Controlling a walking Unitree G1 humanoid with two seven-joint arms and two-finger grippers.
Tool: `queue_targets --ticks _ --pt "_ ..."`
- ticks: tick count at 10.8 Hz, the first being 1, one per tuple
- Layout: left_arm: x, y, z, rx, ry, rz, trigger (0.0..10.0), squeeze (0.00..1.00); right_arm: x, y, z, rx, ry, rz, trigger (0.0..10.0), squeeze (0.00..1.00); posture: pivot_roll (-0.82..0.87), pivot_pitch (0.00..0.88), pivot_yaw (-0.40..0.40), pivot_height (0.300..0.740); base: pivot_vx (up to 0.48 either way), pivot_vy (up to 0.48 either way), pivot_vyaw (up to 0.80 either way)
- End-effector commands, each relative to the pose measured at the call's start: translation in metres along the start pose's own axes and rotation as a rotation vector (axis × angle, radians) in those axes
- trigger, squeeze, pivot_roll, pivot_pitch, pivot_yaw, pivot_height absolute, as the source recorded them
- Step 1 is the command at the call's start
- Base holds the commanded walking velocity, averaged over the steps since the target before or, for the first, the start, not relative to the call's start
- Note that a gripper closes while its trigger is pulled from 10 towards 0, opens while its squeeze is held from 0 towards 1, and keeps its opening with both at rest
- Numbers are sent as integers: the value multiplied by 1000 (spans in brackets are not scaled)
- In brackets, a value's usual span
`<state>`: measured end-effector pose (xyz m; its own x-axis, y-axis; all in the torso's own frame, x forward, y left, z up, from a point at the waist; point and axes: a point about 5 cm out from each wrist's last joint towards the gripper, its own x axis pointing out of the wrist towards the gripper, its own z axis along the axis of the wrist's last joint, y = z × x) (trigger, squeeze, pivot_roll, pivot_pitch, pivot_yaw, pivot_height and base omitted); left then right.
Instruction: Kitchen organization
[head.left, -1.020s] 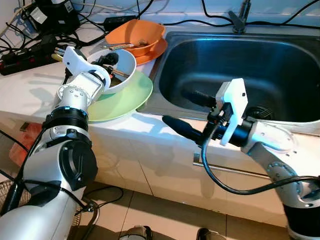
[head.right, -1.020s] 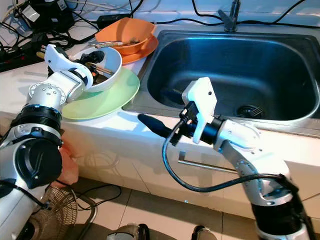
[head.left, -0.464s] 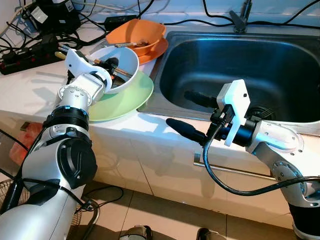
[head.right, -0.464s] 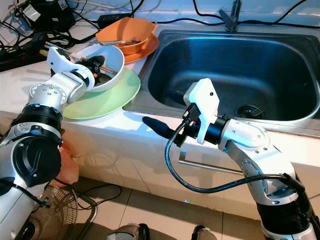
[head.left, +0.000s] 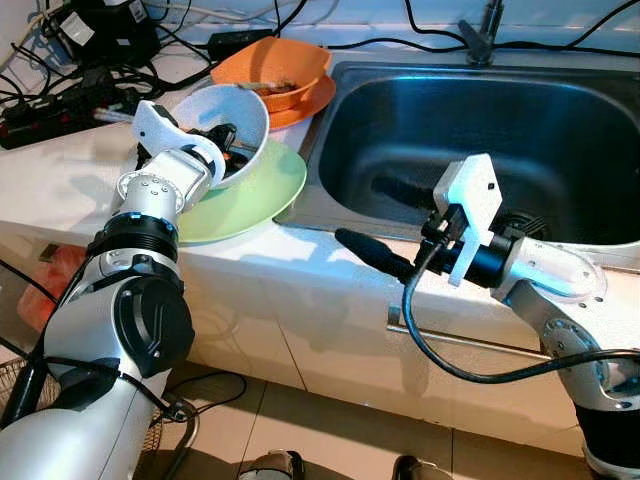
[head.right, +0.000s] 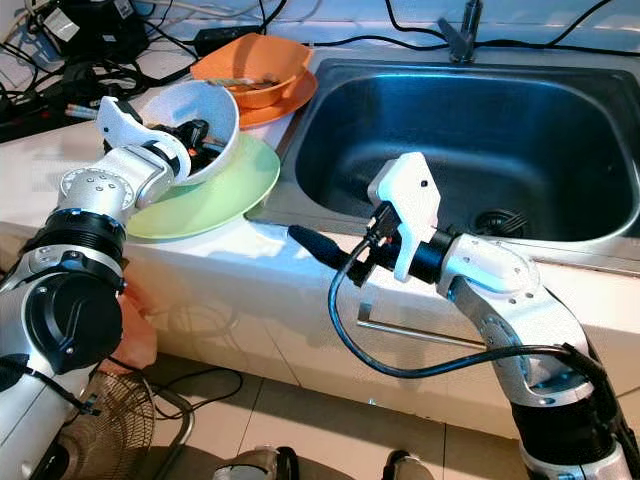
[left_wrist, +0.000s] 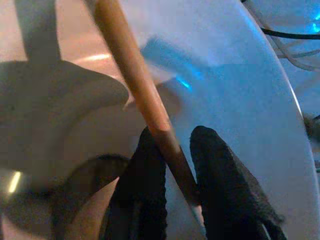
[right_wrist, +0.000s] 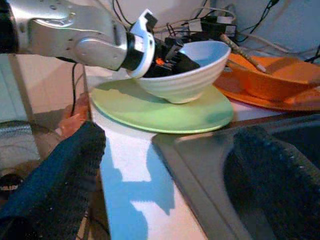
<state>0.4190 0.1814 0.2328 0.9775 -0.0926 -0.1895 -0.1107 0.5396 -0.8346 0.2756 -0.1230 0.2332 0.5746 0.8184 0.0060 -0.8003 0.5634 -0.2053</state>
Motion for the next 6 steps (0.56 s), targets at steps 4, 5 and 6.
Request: queue_targets --ticks 4,5,6 --pt "0 0 4 -1 3 19 0 0 5 1 0 -10 -15 -1 10000 306 45 133 135 740 0 0 0" --pt "0 1 4 5 5 23 0 0 5 1 0 -10 -16 -3 10000 306 45 133 135 740 0 0 0" --pt "-1 0 4 24 7 22 0 0 6 0 0 -11 -17 -6 10000 310 46 134 132 740 0 0 0"
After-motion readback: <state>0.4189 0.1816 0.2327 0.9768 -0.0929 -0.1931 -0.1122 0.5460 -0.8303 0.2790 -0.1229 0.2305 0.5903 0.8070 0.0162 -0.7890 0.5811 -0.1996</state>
